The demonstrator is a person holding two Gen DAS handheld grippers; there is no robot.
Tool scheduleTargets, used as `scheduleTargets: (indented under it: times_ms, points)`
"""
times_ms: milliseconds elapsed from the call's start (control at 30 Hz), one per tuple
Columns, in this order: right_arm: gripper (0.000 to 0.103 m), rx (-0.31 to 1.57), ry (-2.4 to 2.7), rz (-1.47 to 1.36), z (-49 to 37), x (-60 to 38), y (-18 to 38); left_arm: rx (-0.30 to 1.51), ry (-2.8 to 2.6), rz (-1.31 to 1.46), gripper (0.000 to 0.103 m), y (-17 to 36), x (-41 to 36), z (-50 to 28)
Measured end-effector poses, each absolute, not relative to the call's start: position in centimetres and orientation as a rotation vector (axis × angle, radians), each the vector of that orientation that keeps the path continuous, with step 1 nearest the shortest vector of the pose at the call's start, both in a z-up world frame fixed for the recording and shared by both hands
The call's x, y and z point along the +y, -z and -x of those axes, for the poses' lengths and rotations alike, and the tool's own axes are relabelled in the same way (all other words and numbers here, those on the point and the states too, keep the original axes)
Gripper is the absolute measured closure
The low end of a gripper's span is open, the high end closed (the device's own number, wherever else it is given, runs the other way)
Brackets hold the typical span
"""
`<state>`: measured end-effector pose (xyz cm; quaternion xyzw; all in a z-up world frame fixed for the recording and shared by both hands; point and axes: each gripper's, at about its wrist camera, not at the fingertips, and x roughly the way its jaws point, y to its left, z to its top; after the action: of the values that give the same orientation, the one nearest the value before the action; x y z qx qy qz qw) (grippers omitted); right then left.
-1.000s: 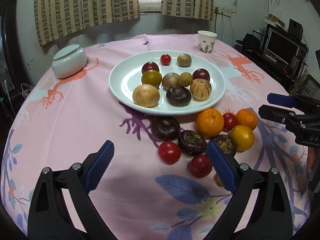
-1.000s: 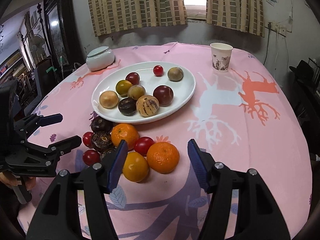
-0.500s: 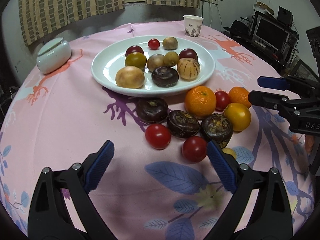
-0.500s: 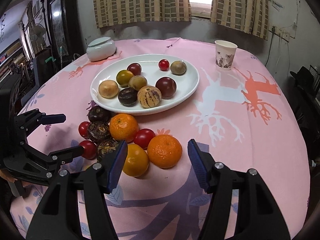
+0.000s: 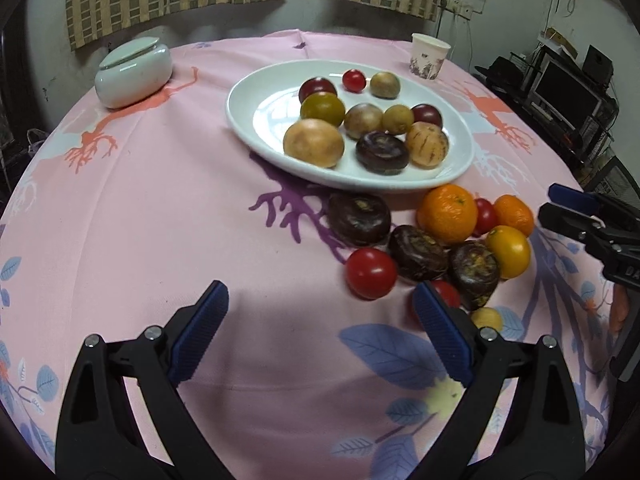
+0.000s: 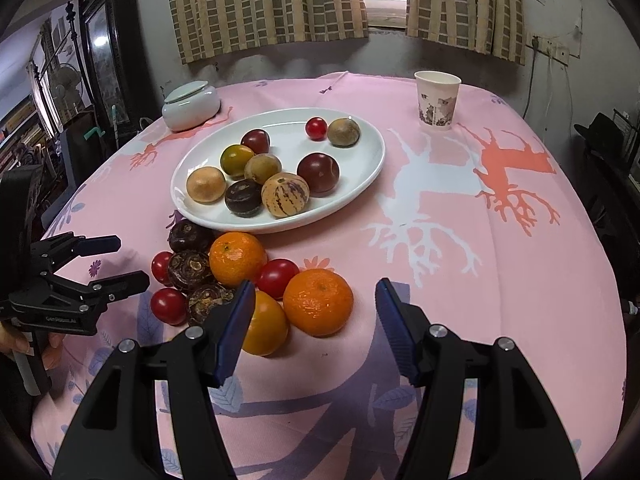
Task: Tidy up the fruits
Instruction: 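Grasp a red tomato with the left tool while the right tool grasps an orange tangerine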
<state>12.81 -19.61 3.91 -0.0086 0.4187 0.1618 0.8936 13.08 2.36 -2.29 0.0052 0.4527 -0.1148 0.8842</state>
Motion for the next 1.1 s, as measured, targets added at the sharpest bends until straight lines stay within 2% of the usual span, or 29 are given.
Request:
scheduleTargets:
  times_ms: [200, 267, 333, 400, 433, 467, 500, 767, 1100]
  points:
    - [0.04, 0.869, -0.333, 0.015, -12.8, -19.6, -3.9, 0.926, 0.231, -0.108, 0.009, 3.3, 1.0, -13.0]
    - [0.04, 0.872, -0.334, 0.018, -12.7, -19.4, -3.9, 0.893, 0.236, -0.095, 0.015, 3.3, 1.0, -13.0]
    - [0.04, 0.874, -0.336, 0.022, -12.7, -19.3, -3.8, 0.884, 0.246, -0.076, 0.017, 3.3, 1.0, -13.1]
    - [0.04, 0.878, -0.339, 0.028, -12.6, -19.1, -3.7, 0.873, 0.265, -0.066, 0.024, 3.2, 0.8, -13.1]
    - [0.04, 0.88, -0.339, 0.031, -12.6, -19.0, -3.7, 0.867, 0.281, -0.06, 0.036, 3.0, 0.7, -13.1]
    - [0.04, 0.883, -0.339, 0.035, -12.6, -18.9, -3.6, 0.865, 0.302, -0.052, 0.062, 3.0, 0.6, -13.0]
    - [0.04, 0.886, -0.339, 0.038, -12.7, -18.9, -3.5, 0.871, 0.34, -0.038, 0.075, 3.0, 0.4, -13.1]
    - [0.04, 0.894, -0.242, 0.05, -13.3, -20.2, -3.1, 0.882, 0.33, -0.017, 0.074, 2.7, 0.2, -13.0]
    - [0.04, 0.956, -0.303, -0.147, -14.7, -20.8, -1.1, 0.891, 0.325, -0.036, 0.073, 3.3, 0.3, -13.1]
